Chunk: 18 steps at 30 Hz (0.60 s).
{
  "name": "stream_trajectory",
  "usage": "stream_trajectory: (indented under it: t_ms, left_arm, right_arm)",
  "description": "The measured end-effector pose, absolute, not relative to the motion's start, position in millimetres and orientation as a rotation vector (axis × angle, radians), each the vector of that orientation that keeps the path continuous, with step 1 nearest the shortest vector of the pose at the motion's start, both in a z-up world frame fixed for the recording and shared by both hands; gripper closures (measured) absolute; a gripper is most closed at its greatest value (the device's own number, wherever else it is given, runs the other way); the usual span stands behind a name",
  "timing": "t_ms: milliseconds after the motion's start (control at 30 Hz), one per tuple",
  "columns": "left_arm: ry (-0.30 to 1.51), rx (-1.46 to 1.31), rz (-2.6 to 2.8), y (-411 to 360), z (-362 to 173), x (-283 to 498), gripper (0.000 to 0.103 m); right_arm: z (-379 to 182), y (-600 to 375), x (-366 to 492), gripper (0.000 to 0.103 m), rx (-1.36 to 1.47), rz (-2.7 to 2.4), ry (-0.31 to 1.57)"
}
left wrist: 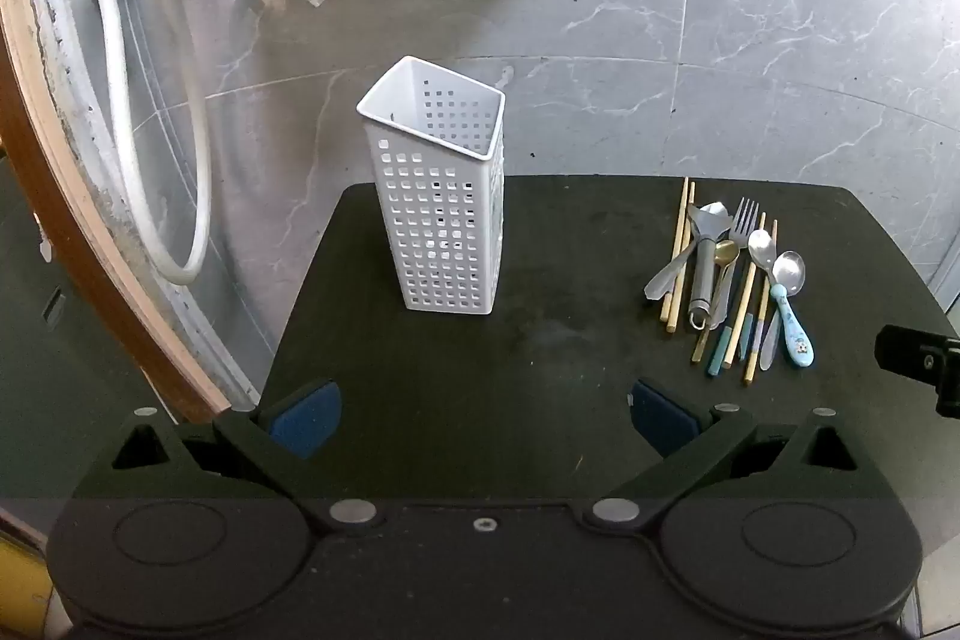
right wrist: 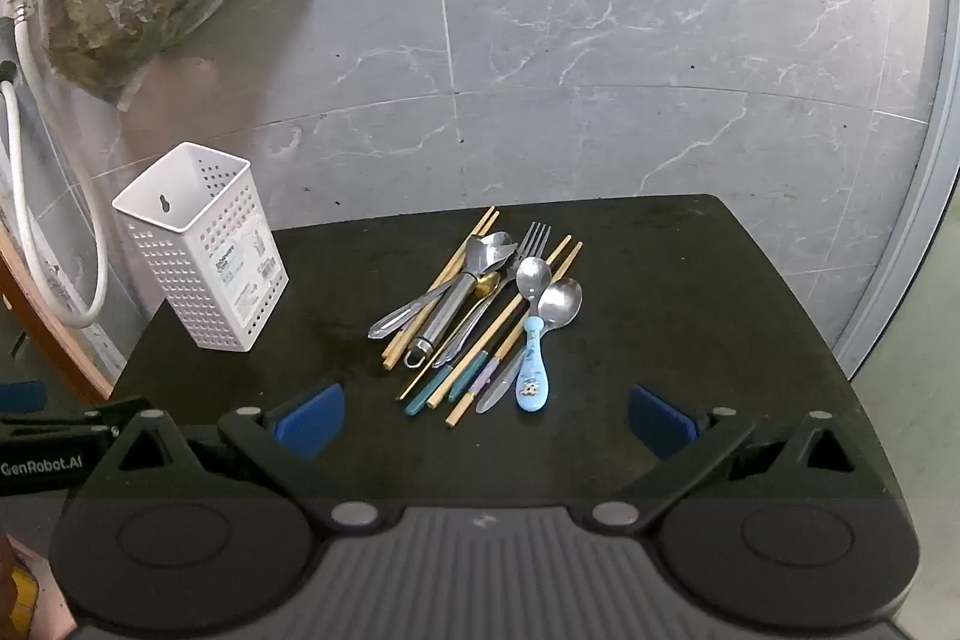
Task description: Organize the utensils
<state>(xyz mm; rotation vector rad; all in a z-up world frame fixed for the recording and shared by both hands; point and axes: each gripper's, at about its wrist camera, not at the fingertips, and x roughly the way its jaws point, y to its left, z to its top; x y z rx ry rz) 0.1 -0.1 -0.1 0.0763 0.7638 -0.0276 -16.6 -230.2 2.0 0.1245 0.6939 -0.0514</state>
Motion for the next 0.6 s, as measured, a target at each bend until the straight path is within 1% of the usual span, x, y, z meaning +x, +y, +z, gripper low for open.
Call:
stream_trajectory:
  t_ms: [600]
  left_arm:
    - [0.761,0.073,-0.029,0.0,0.0,0.0,0.001]
  right_arm:
    - [2.5,-229.4,-19.0,0.000,0.124,-0.053,0.690]
